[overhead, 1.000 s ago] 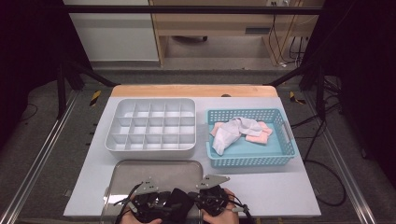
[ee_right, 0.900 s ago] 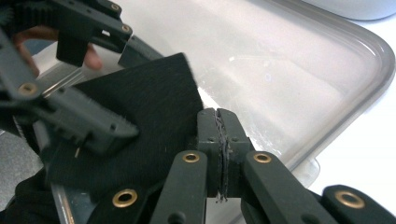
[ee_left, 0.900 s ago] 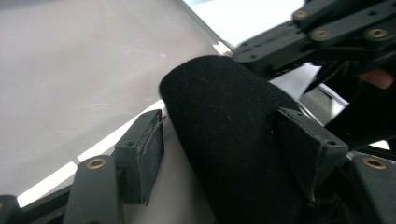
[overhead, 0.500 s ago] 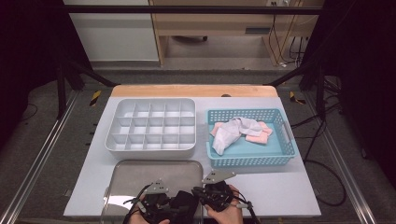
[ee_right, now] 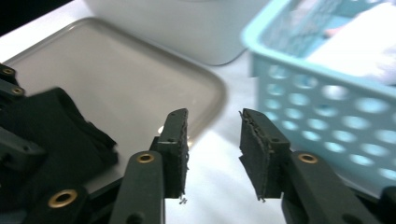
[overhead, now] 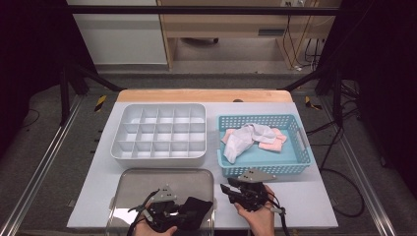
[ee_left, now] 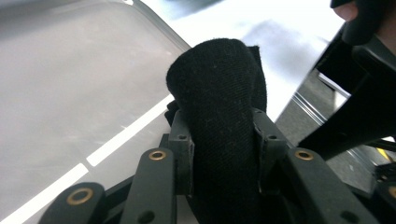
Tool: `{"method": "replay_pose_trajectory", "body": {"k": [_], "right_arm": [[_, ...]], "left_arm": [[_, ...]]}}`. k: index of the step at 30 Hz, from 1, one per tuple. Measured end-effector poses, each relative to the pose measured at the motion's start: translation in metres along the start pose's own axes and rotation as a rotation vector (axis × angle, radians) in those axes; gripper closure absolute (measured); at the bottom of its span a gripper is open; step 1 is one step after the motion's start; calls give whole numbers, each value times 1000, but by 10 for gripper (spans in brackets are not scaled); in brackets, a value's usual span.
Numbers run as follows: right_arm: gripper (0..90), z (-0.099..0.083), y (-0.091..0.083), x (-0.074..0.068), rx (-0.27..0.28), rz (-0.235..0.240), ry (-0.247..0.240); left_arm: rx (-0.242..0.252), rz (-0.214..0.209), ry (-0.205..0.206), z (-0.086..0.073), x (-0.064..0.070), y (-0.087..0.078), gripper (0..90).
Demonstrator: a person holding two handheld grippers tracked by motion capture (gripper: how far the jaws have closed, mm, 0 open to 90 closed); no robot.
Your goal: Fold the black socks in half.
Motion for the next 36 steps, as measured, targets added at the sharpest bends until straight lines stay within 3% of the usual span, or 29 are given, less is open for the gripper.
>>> {"method": "replay_pose_trajectory", "body": {"k": [9, 18, 28, 36], "right_arm": [[523, -6, -18, 25, 23, -83, 36], [502, -20, -39, 50, 33, -156, 74], [474, -29, -53, 64, 38, -209, 111], [471, -30, -56, 66, 34, -216, 119]], "left_arm": [[49, 54, 4, 15, -18, -13, 651], [107, 113, -10, 27, -39, -32, 651], [146, 145, -8, 40, -55, -51, 650], [193, 200, -7, 59, -73, -70, 650]]}}
Point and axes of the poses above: each handheld gripper's, and its own axes: y roughly forward along the jaws, z roughly out of its top, x roughly to its right, the point moved 7 cm from there along y, roughly forward along the jaws, and after that the axes turned 2 degrees about z, right-handed, at the moved point
